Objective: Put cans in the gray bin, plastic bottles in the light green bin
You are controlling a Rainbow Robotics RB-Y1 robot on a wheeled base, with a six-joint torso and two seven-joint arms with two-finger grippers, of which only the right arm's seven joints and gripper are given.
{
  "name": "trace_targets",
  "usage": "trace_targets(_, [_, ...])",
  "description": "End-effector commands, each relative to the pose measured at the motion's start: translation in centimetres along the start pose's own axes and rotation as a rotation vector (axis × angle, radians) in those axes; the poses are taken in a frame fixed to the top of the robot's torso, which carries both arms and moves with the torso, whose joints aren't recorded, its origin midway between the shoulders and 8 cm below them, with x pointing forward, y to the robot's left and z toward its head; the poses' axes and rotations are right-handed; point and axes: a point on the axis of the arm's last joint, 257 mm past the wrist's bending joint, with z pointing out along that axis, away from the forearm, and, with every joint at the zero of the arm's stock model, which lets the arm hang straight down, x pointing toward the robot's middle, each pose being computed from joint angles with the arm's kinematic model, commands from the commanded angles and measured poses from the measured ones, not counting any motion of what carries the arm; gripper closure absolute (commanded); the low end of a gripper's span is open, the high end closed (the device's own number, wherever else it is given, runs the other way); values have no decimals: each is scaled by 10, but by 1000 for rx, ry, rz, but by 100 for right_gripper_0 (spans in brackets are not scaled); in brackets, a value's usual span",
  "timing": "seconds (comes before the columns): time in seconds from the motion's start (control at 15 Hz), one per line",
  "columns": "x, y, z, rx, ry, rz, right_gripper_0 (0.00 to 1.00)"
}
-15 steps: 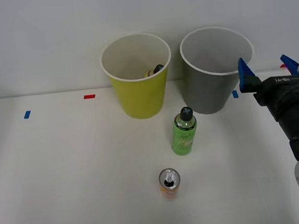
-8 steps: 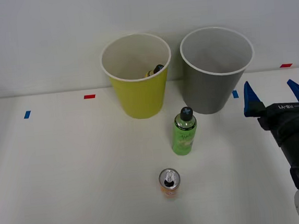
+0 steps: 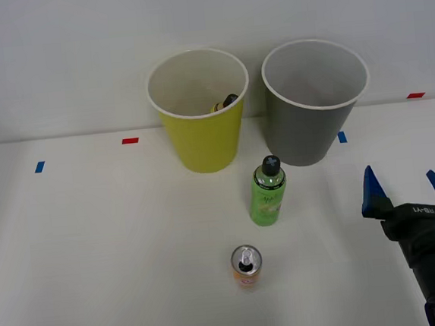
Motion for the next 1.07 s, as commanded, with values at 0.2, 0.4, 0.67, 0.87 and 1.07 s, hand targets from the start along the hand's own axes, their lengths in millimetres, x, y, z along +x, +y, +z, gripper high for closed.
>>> trace_targets(0.2, [28, 0, -19, 35, -114, 101, 0])
trace_targets(0.4, [50, 2, -29, 43, -136, 118, 0])
trace_targets(0.67, [62, 4, -42, 12, -101, 200, 0])
trace_targets(0.87, [72, 5, -53, -14, -66, 243, 0])
trace_targets(1.07, [87, -5, -61, -29, -41, 306, 0])
